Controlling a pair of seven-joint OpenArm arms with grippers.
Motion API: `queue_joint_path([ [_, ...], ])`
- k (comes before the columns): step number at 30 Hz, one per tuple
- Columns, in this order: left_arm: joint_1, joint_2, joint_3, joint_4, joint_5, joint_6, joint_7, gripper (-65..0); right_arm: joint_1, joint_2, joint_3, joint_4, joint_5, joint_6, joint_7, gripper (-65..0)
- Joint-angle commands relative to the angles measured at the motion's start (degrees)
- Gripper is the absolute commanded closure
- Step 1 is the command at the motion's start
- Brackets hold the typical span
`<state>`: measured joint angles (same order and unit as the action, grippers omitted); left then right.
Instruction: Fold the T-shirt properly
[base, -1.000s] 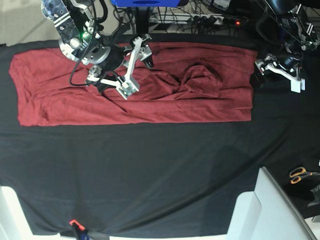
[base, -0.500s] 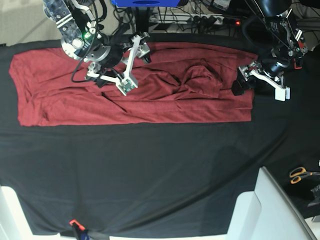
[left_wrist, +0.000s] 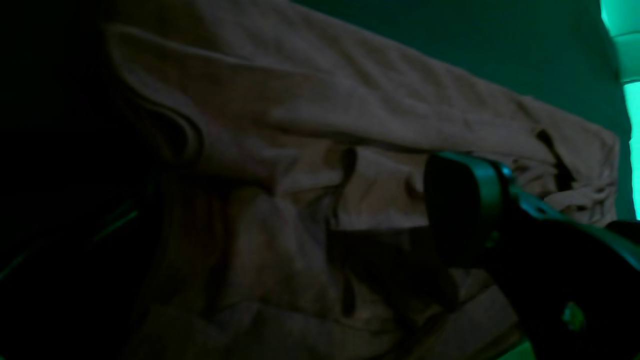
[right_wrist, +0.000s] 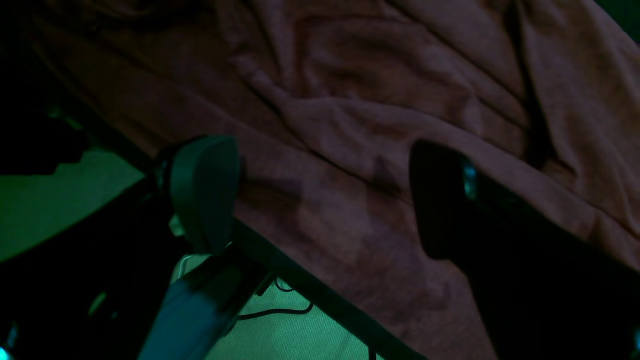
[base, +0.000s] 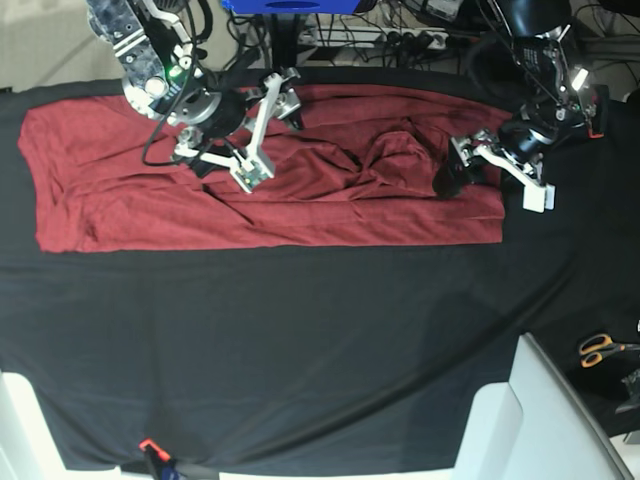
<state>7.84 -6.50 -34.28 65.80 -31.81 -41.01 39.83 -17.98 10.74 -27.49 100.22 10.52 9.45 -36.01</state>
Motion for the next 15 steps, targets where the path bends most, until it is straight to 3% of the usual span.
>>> queue_joint_path([
  [1, 1.1, 0.7, 0.8, -0.9, 4.2, 1.0, 6.5, -65.0, 0.3, -0.1, 0.0, 0.9, 0.4, 0.3, 1.2, -50.1],
  [4, 1.1, 0.7, 0.9, -1.0, 4.3, 1.0, 6.5, -64.2, 0.3, -0.1, 0.2, 0.9, 0.4, 0.3, 1.2, -50.1],
  [6, 1.1, 0.7, 0.8, -2.3, 4.3, 1.0, 6.5, -55.6, 0.3, -0.1, 0.2, 0.9, 0.4, 0.3, 1.2, -50.1],
  [10, -0.8, 0.4, 0.9, -6.2, 4.6, 1.0, 6.5, -29.9, 0.3, -0.1, 0.2, 0.9, 0.4, 0.3, 1.2, -50.1],
  [13, -1.3, 0.3, 0.9, -6.9, 4.6, 1.0, 6.5, 0.0, 0.4, -0.1, 0.3, 0.9, 0.4, 0.3, 1.2, -50.1],
  [15, -1.4, 0.5, 0.9, -5.2, 4.6, 1.0, 6.5, 0.0, 0.4, -0.1, 0.3, 0.9, 0.4, 0.3, 1.2, -50.1],
])
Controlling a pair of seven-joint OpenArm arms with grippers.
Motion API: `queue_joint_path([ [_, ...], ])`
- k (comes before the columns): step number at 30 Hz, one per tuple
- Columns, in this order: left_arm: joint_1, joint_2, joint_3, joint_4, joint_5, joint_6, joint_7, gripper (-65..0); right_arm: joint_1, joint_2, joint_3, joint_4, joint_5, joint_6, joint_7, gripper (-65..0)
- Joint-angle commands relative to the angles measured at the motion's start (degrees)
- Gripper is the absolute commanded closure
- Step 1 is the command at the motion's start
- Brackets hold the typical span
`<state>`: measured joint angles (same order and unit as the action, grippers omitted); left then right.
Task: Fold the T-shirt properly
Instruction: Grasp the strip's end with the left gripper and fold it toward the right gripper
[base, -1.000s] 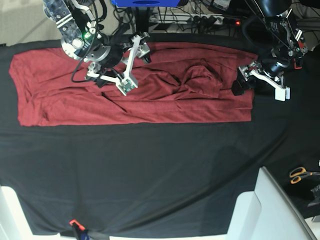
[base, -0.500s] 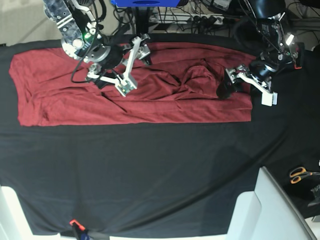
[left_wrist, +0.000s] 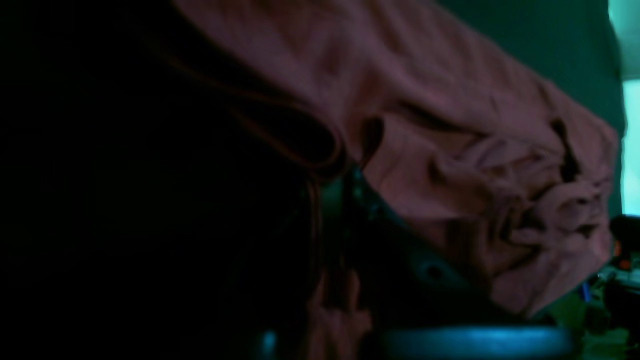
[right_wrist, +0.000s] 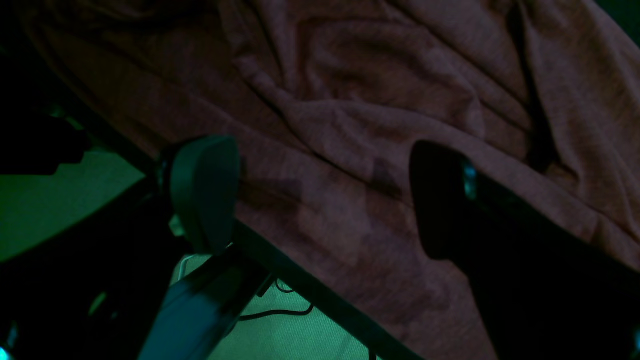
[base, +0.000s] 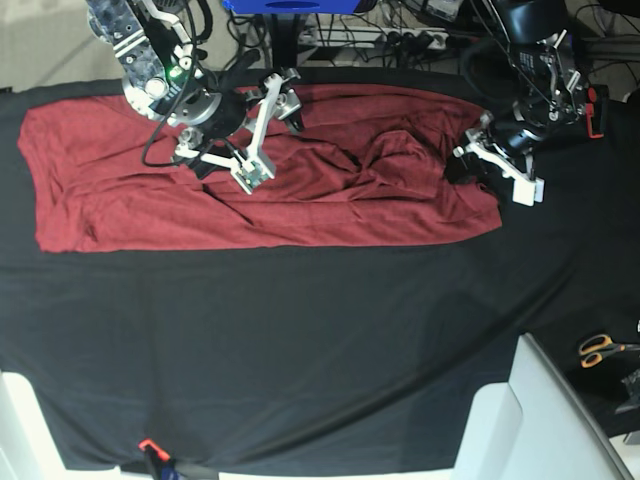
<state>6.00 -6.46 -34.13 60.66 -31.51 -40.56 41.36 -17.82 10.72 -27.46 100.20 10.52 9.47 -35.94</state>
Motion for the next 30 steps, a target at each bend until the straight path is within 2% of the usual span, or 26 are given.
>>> queue_joint_path([
  [1, 0.5, 0.6, 0.9, 1.3, 4.3, 0.6, 4.9, 0.0, 0.2, 0.0, 0.3, 0.9, 0.4, 0.2, 1.1, -50.1],
  [5, 2.7, 1.4, 2.3, 9.4, 4.4, 0.6, 5.0, 0.0, 0.2, 0.0, 0.3, 0.9, 0.4, 0.2, 1.1, -50.1],
  [11, 7.6, 1.4, 12.6, 23.8, 4.4, 0.6, 5.4, 0.0, 0.4, 0.0, 0.3, 0.9, 0.4, 0.2, 1.2, -50.1],
  [20, 8.7, -0.4, 31.2, 35.1, 4.4, 15.0, 5.4, 0.0, 0.7, 0.0, 0.3, 0.9, 0.4, 0.2, 1.2, -50.1],
  [23, 6.6, -1.2, 38.0, 37.1, 4.4, 17.3, 5.8, 0.0, 0.7, 0.1, 0.3, 0.9, 0.4, -0.1, 1.2, -50.1],
  [26, 3.5, -1.8, 43.7, 37.1, 4.2, 21.3, 9.6, 0.0, 0.8, 0.1, 1.0, 0.9, 0.4, -0.2, 1.2, -50.1],
  [30, -0.5, -1.6, 50.1, 37.0, 3.9, 24.6, 11.2, 0.0, 0.5, -1.1, 6.0, 0.9, 0.4, 0.1, 1.2, -50.1],
])
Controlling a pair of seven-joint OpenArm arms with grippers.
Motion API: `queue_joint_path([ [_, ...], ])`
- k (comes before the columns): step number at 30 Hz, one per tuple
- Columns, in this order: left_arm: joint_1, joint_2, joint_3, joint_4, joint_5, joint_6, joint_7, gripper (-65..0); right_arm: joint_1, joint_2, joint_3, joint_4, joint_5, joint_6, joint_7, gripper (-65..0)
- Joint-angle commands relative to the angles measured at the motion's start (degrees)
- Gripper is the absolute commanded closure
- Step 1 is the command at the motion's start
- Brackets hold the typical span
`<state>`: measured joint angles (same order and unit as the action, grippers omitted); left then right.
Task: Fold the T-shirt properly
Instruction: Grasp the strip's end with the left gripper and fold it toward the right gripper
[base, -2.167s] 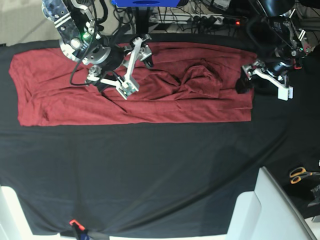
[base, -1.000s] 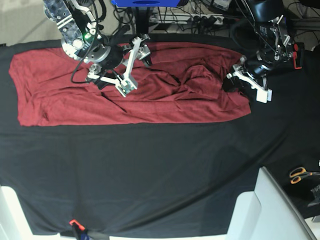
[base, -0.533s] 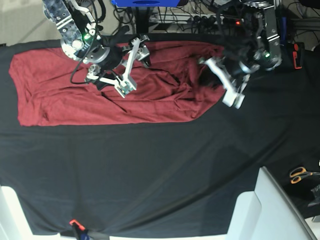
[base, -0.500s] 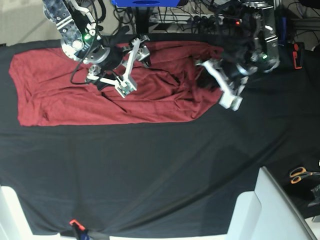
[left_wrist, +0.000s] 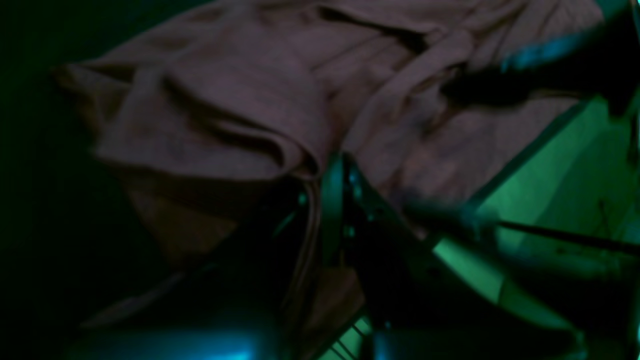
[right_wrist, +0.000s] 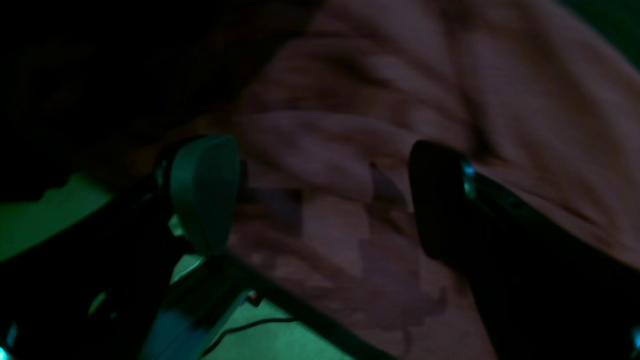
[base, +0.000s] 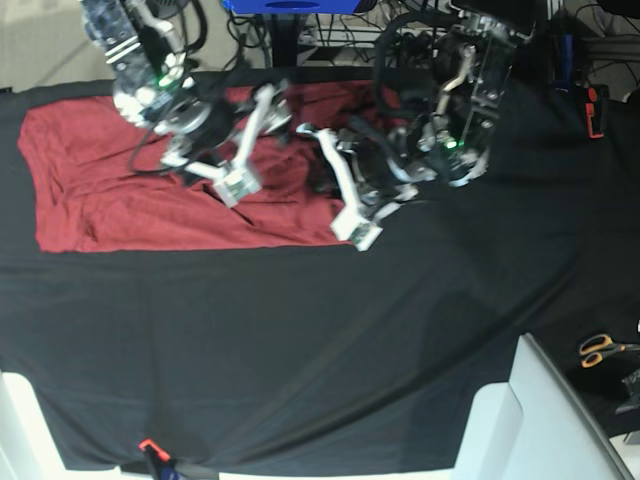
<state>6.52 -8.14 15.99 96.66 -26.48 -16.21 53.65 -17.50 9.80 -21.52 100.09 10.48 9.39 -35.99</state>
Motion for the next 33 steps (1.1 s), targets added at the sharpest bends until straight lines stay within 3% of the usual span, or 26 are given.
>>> queue_joint_path([
  [1, -1.8, 0.4, 1.1, 0.4, -1.1, 0.6, -1.1, 0.0, 0.1, -0.4, 1.3, 1.0, 0.5, 0.2, 1.2, -50.1],
  [7, -6.2, 4.8, 4.7, -6.3, -0.7, 2.2, 1.2, 0.0, 0.0, -0.4, 6.3, 1.0, 0.5, 0.2, 1.2, -50.1],
  [13, -11.0, 8.4, 8.9, -13.7, -0.7, 2.3, 0.8, 0.0, 0.0, -0.4, 8.6, 1.0, 0.6, 0.2, 1.2, -50.1],
  [21, -15.9, 13.0, 9.6, -23.7, -0.6, 2.3, -1.3, 0.0, 0.0, -0.4, 10.5, 1.0, 0.6, 0.2, 1.2, -50.1],
  [31, -17.7, 13.7, 12.2, -27.2, -0.6, 2.3, -3.2, 0.0, 0.0, -0.4, 10.5, 1.0, 0.6, 0.3, 1.2, -50.1],
  [33, -17.8, 13.8, 12.1, -27.1, -0.6, 2.3, -3.2, -14.0, 0.0, -0.4, 10.5, 1.0, 0.6, 0.3, 1.2, -50.1],
])
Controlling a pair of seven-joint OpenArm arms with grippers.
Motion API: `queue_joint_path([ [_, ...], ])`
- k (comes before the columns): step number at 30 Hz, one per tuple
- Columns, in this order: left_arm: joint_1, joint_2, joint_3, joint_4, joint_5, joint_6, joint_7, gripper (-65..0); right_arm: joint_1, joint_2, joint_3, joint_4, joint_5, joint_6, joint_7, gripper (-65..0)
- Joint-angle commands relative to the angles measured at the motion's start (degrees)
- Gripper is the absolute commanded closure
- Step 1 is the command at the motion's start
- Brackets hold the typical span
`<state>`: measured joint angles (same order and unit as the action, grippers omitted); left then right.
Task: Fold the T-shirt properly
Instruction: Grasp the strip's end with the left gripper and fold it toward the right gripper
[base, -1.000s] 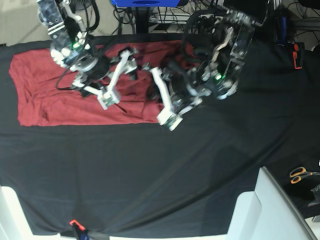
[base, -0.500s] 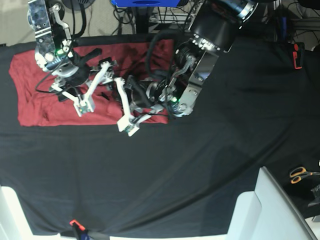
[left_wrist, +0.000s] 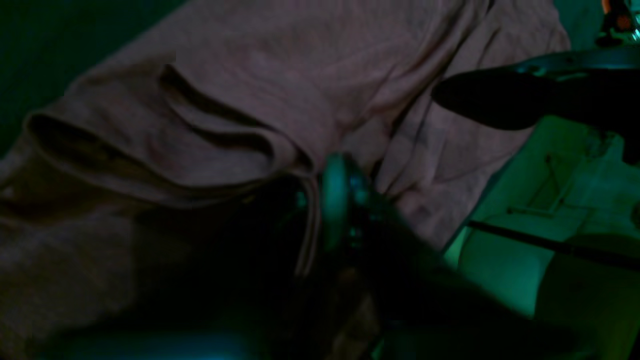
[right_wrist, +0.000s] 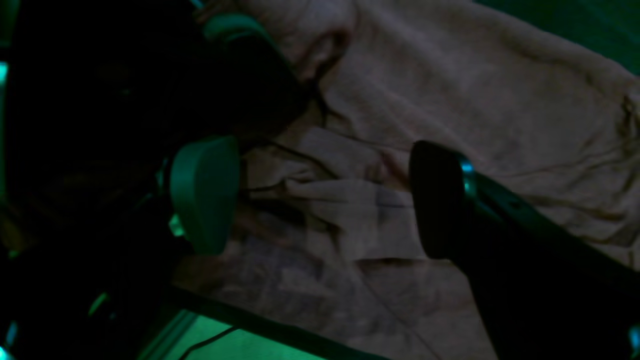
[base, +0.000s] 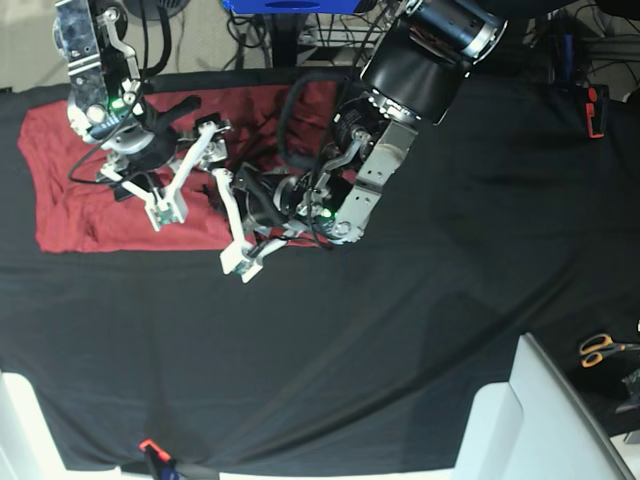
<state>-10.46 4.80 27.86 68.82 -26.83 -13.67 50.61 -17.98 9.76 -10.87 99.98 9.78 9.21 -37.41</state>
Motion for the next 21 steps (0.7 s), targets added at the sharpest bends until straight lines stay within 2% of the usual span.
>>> queue_joint_path([
  [1, -0.8, 0.9, 0.1, 0.9, -0.3, -0.3, -0.2, -20.6, 0.5, -0.3, -0.2, 1.2, 1.3, 0.5, 2.6, -50.1],
  [3, -0.9, 1.0, 0.1, 1.4, -0.6, -0.3, -0.2, -33.1, 0.5, -0.3, -0.2, 1.2, 1.3, 0.5, 2.6, -50.1],
  [6, -2.1, 1.0, 0.1, 1.7, -0.8, -0.3, -0.2, -48.4, 0.5, -0.3, 1.0, 1.2, 1.3, 0.5, 2.6, -50.1],
  [9, -2.4, 1.2, 0.1, 2.3, -0.8, -0.4, 0.0, -55.8, 0.5, -0.3, 2.0, 1.2, 1.3, 0.5, 2.6, -50.1],
  [13, -2.0, 0.6, -0.3, 8.5, -0.8, -0.4, 0.3, -56.3, 0.4, -0.3, 2.0, 1.2, 1.3, 0.5, 2.6, -50.1],
  [16, -0.1, -3.3, -0.4, 15.8, -0.8, 0.3, 4.6, -56.1, 0.1, -0.3, 2.0, 1.2, 1.3, 0.5, 2.6, -50.1],
  [18, 2.6, -6.6, -1.9, 21.2, -0.5, 2.8, 6.6, -55.9, -0.3, -0.3, 2.0, 1.2, 1.3, 0.5, 2.6, -50.1],
  [20, 5.9, -9.5, -4.6, 25.7, -0.8, 5.1, 6.9, -51.5, -0.3, -0.3, 2.0, 1.2, 1.3, 0.5, 2.6, -50.1],
  [21, 7.9, -11.0, -6.5, 28.1, -0.6, 5.8, 6.9, -45.1, -0.3, -0.3, 2.0, 1.2, 1.3, 0.5, 2.6, -50.1],
])
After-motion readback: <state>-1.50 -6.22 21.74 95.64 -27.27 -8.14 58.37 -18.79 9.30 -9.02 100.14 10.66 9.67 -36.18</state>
